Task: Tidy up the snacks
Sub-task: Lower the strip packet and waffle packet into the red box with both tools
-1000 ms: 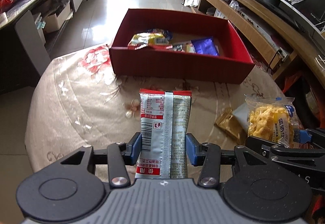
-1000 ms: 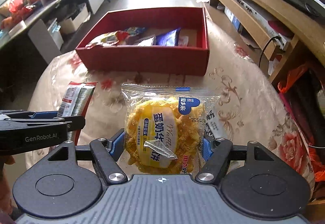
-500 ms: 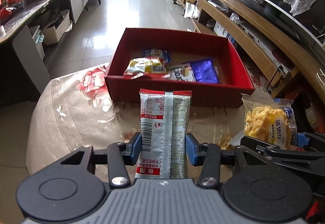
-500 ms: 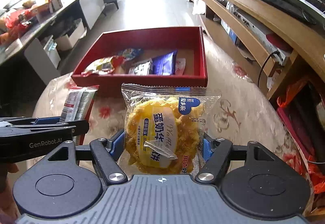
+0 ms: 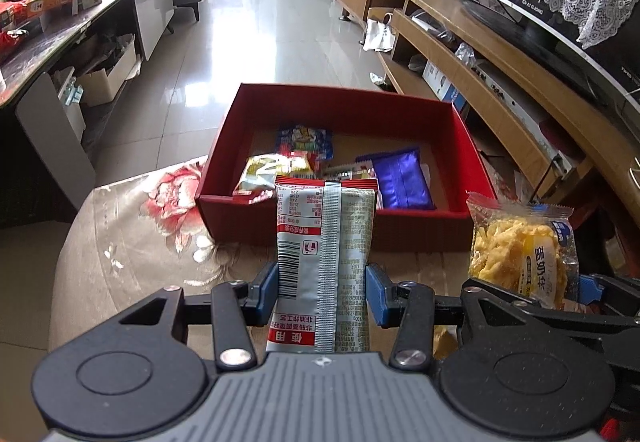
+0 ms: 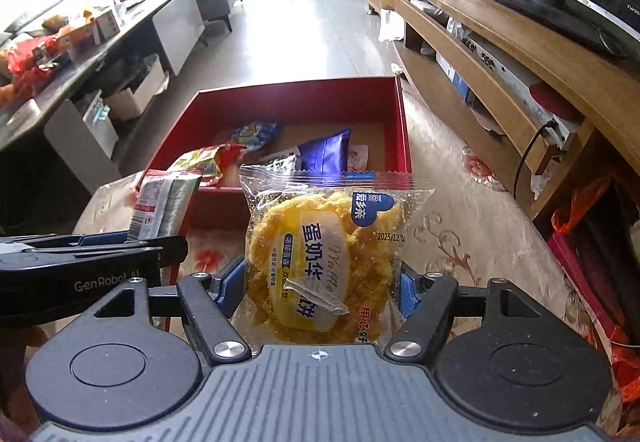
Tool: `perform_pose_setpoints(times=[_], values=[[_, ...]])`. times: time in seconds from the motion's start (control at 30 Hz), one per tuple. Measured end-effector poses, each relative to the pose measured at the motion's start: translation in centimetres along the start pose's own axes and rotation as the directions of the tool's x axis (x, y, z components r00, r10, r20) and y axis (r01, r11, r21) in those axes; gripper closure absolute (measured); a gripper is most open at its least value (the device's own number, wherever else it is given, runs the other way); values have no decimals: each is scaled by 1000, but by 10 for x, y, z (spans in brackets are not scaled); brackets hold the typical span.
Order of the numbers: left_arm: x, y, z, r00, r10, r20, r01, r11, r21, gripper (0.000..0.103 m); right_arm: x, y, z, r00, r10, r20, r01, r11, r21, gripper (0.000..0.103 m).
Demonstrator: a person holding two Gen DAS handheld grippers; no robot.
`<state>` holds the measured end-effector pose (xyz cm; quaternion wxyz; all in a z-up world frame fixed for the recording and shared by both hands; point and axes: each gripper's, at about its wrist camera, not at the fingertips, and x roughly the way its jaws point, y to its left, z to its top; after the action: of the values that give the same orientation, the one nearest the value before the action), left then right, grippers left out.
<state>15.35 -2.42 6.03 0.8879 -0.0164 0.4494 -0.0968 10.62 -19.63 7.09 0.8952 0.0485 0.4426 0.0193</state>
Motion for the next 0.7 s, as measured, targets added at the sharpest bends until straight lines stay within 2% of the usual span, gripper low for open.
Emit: perform_pose_setpoints(times=[0.7], values=[[31,-16,47,998,43,37,-43,999,5,60,26,-16,39,1000,-13,22,13,999,36,26]])
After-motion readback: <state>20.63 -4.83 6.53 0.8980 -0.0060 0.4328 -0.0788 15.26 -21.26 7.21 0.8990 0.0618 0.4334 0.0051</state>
